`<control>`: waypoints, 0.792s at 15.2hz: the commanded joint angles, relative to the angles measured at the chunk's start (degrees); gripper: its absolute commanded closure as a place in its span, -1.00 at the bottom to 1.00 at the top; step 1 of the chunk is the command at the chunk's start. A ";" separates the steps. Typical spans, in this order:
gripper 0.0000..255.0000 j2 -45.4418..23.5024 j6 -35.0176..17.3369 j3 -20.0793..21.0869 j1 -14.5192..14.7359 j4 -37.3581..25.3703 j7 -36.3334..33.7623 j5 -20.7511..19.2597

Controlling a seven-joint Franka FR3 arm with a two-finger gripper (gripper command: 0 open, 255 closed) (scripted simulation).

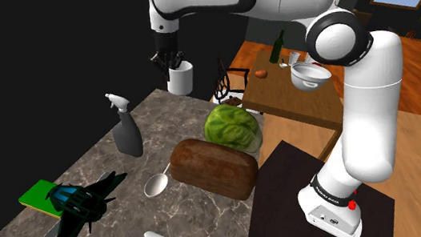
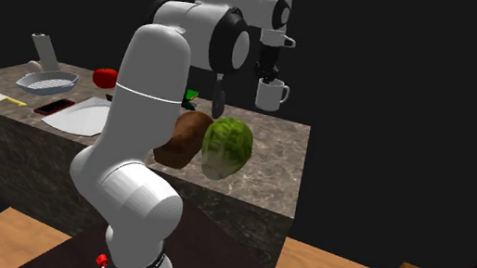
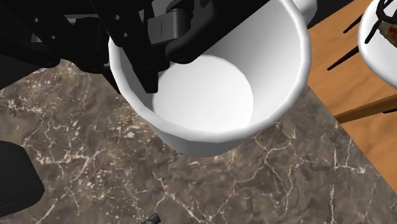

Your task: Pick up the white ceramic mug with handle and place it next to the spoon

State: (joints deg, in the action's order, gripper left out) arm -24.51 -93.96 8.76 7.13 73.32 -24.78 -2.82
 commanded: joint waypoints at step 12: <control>1.00 20.08 -6.12 3.18 3.04 25.91 -6.52 3.14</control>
State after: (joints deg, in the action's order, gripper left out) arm -6.09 -99.63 11.69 9.95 97.20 -30.84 0.00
